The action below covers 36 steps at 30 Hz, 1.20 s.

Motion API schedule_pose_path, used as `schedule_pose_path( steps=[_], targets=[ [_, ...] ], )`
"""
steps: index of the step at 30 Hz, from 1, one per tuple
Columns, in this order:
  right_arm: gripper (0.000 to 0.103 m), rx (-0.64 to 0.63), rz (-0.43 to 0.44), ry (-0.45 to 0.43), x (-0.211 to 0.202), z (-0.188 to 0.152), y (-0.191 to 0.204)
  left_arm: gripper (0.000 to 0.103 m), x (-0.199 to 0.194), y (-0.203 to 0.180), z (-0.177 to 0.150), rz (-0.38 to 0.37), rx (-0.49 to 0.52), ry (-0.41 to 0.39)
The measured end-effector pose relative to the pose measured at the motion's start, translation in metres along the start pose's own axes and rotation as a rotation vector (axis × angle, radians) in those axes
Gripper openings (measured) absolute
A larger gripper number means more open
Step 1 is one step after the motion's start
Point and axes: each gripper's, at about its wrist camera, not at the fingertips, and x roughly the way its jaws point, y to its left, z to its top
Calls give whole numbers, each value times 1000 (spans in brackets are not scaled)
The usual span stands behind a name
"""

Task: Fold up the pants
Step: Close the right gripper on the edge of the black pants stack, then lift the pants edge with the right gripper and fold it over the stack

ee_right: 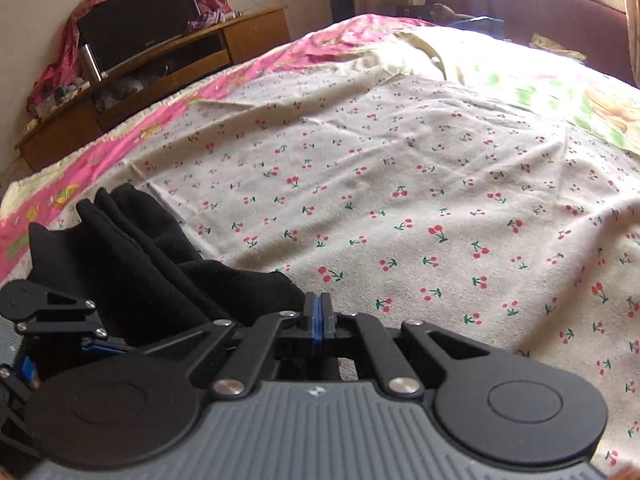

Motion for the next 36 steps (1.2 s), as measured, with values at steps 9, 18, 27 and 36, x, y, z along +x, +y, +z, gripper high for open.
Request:
schedule_pose_path(
  steps=[9, 18, 27, 36],
  targets=[
    [15, 84, -20, 84, -59, -62, -8, 59, 3, -5, 7, 18, 1, 8],
    [28, 460, 45, -23, -70, -105, -40, 59, 4, -7, 10, 23, 25, 26],
    [12, 619, 93, -163, -59, -92, -43, 60, 3, -8, 11, 37, 29, 29],
    [18, 739, 34, -169, -38, -100, -49, 60, -6, -17, 6, 88, 78, 29]
  ],
)
